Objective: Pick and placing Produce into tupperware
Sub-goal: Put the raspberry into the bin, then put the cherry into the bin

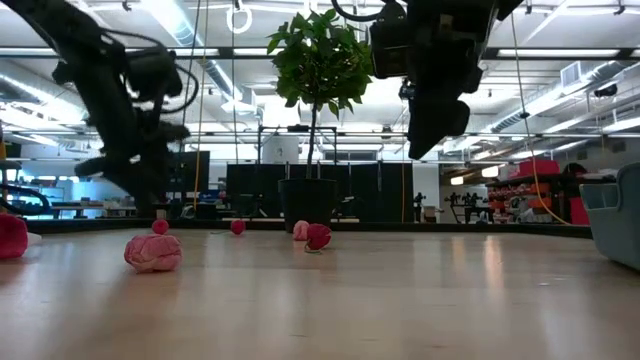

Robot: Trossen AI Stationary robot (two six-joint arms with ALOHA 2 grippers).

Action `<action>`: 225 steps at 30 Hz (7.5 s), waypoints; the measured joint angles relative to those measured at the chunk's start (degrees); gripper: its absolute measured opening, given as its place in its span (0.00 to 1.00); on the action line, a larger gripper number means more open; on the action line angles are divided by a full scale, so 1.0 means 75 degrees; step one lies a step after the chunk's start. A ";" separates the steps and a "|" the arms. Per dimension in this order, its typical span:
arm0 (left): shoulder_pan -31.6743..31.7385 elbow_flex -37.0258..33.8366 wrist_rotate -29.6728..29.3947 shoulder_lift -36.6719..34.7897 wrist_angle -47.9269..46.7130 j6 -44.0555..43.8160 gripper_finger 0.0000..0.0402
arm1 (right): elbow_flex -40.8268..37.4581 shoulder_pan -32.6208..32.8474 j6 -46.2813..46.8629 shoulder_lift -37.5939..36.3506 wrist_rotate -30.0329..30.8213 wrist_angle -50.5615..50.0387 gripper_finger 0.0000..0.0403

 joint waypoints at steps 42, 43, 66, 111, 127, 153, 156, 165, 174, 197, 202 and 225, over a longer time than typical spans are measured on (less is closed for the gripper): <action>-0.0289 -0.0213 -0.0229 0.2151 0.1752 -0.1176 0.28 | 0.0000 0.0003 0.0101 0.0000 0.0008 0.0006 0.42; -0.0342 -0.0211 -0.0221 0.2151 0.1759 -0.1260 0.28 | 0.0000 0.0003 0.0184 0.0000 0.0007 0.0006 0.42; -0.3600 0.2417 0.0068 0.2182 0.2939 -0.2561 0.29 | -0.0003 0.1434 0.1785 -0.0087 -0.1526 -0.3632 0.42; -0.5431 0.8372 -0.0491 0.6692 0.2883 -0.2088 0.30 | -0.2710 0.4380 0.6568 -0.0707 0.2398 0.0825 0.42; -0.5357 0.8378 -0.0506 0.6730 0.1377 -0.2097 0.32 | -0.2707 0.2338 0.5034 -0.0734 0.1926 0.1295 0.42; -0.5607 0.8372 -0.0514 0.8161 0.1132 -0.2114 0.31 | -0.2702 0.3112 0.5813 -0.1188 0.1081 0.0884 0.42; -0.5607 0.8370 -0.0512 0.8355 0.1117 -0.2088 0.32 | -0.2702 0.3112 0.5813 -0.1186 0.1078 0.0888 0.42; -0.5468 0.8372 -0.0514 0.8487 0.1208 -0.1714 0.33 | -0.2702 0.3112 0.5801 -0.1183 0.1072 0.0865 0.42; -0.5261 0.8372 -0.0368 0.8487 0.1236 -0.1540 0.43 | -0.2702 0.3112 0.5810 -0.1183 0.1060 0.0868 0.42; -0.3336 0.8378 0.1866 0.6670 -0.0328 0.0739 0.39 | -0.2702 0.3111 0.5869 -0.1174 0.1168 0.0904 0.42; -0.2658 0.8375 0.1792 0.6201 -0.2724 0.1843 0.36 | -0.2702 0.3104 0.6075 -0.1174 0.1207 0.0866 0.42; -0.0067 0.8372 0.0455 0.5960 -0.5578 0.4287 0.28 | -0.2702 0.2312 0.6089 -0.1174 0.1521 0.1010 0.42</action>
